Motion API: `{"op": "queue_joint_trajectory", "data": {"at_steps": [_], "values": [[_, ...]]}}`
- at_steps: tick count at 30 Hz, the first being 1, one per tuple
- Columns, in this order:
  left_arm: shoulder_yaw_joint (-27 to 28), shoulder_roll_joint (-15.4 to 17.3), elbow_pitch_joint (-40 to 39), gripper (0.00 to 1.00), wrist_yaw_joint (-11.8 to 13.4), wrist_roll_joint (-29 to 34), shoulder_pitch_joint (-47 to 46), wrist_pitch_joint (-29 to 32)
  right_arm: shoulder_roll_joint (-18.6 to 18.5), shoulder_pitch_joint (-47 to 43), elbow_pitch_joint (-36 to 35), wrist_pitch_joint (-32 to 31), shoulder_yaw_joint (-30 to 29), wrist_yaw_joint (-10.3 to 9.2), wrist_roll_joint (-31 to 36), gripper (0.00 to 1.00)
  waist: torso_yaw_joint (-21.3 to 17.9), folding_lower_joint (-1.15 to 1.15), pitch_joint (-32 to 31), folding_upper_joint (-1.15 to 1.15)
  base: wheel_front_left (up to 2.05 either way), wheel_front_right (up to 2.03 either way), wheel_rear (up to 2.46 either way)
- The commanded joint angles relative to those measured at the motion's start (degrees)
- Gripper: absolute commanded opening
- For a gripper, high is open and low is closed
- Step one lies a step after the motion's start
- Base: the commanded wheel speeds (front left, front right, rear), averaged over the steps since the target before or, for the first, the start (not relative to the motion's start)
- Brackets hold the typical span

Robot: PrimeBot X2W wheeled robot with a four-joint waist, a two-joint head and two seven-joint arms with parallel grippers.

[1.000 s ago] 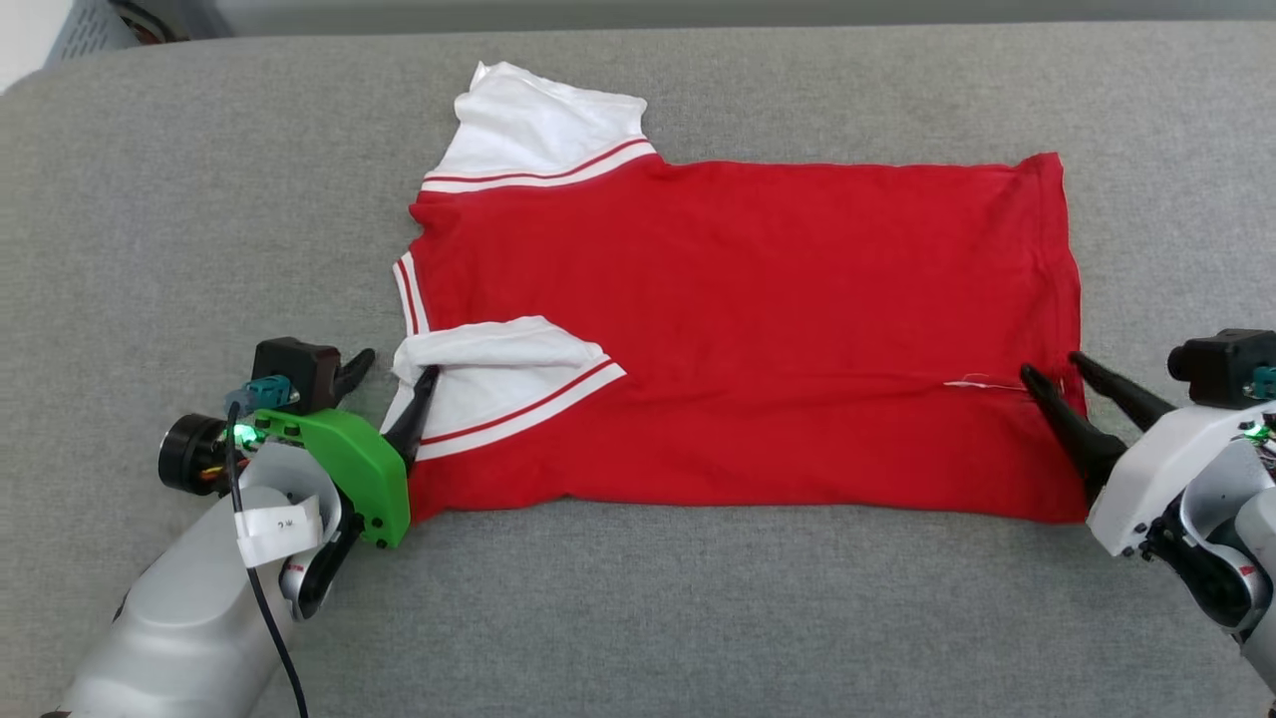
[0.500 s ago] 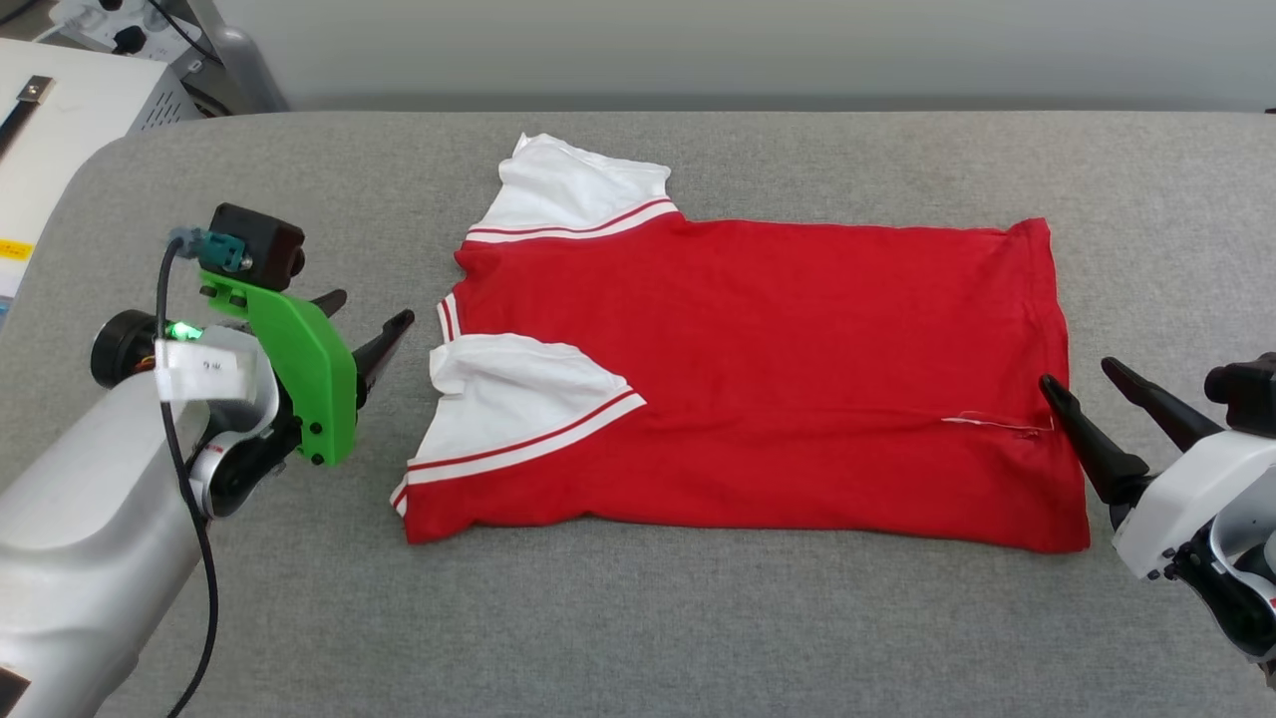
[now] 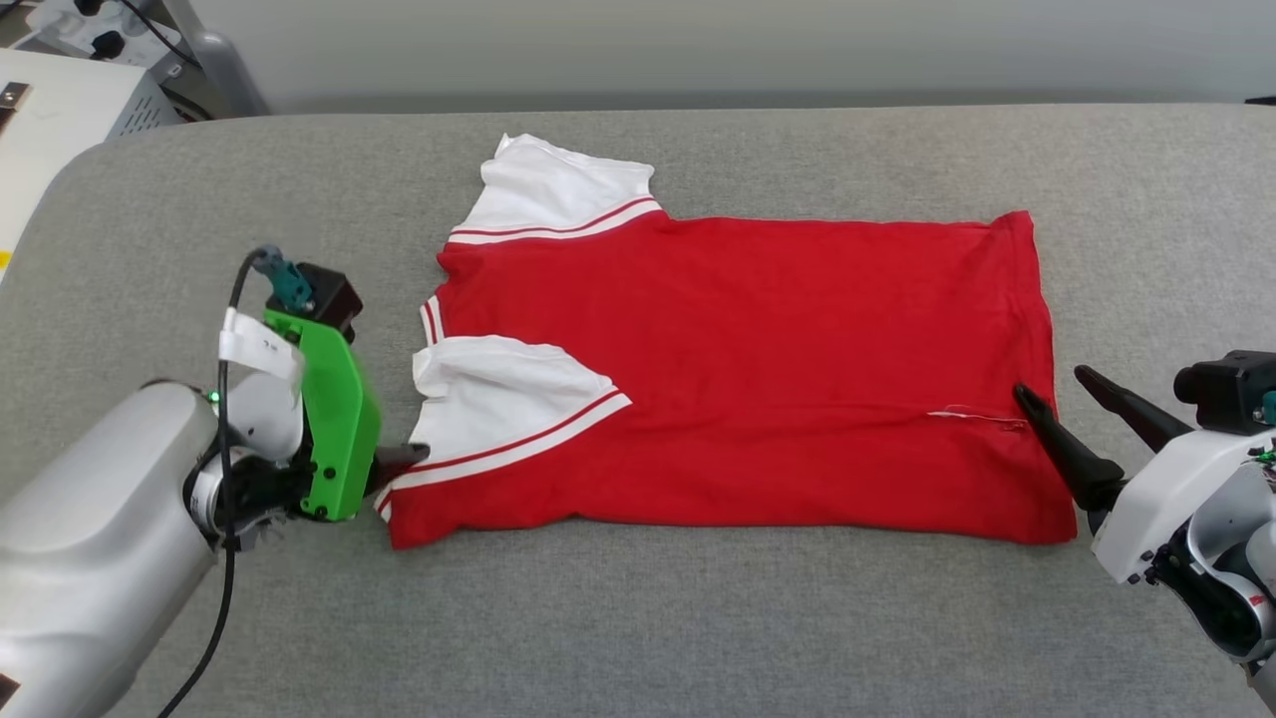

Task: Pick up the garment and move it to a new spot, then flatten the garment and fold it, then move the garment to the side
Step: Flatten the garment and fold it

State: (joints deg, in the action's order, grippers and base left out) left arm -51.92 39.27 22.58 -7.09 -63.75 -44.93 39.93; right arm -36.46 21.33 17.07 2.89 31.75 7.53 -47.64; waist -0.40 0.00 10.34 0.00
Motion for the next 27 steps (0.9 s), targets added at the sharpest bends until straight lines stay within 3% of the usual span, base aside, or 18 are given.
{"op": "queue_joint_trajectory", "data": {"at_steps": [1, 14, 15, 16, 17, 23, 27], "values": [[-0.56, -0.42, 0.89, 1.0, -0.01, -0.44, 1.25, 0.28, 0.31, -0.19, -0.31, -0.26, -0.2, -0.04, 0.39, 1.0, -0.54, 0.0, 0.51, 0.0, 0.0, 0.0, 0.0], [-4.19, -5.2, 11.92, 1.0, -0.24, -0.63, 7.2, -3.55, 1.67, 0.7, -0.32, -1.13, 0.51, -0.04, 0.69, 1.0, -2.59, 0.0, 1.84, 0.0, 0.0, 0.0, 0.0], [-4.36, -5.43, 12.31, 0.81, -0.27, -0.6, 7.27, -4.0, 1.6, 0.76, -0.33, -1.13, 0.49, -0.04, 0.64, 1.0, -2.56, 0.0, 1.82, 0.0, 0.0, 0.0, 0.0], [-4.51, -5.63, 12.6, 0.22, -0.3, -0.39, 7.21, -4.93, 1.47, 0.87, -0.38, -1.15, 0.43, -0.04, 0.61, 1.0, -2.49, 0.0, 1.79, 0.0, 0.0, 0.0, 0.0], [-4.57, -5.83, 12.84, 0.0, -0.33, -0.51, 7.19, -5.62, 1.25, 1.08, -0.56, -1.05, 0.37, -0.04, 0.74, 1.0, -2.4, 0.0, 1.72, 0.0, 0.0, 0.0, 0.0], [-5.53, -4.02, 9.56, 0.0, -0.38, -0.2, 6.25, -10.22, -0.95, 2.88, -2.0, -2.28, -0.13, -0.04, 2.42, 1.0, -1.83, 0.0, 0.32, 0.0, 0.0, 0.0, 0.0], [-5.71, -1.82, 5.93, 0.0, -0.38, 0.26, 5.72, -13.64, -4.38, 4.76, -4.37, -7.55, -0.2, -0.04, 3.05, 1.0, -1.21, 0.0, -0.59, 0.0, 0.0, 0.0, 0.0]]}}
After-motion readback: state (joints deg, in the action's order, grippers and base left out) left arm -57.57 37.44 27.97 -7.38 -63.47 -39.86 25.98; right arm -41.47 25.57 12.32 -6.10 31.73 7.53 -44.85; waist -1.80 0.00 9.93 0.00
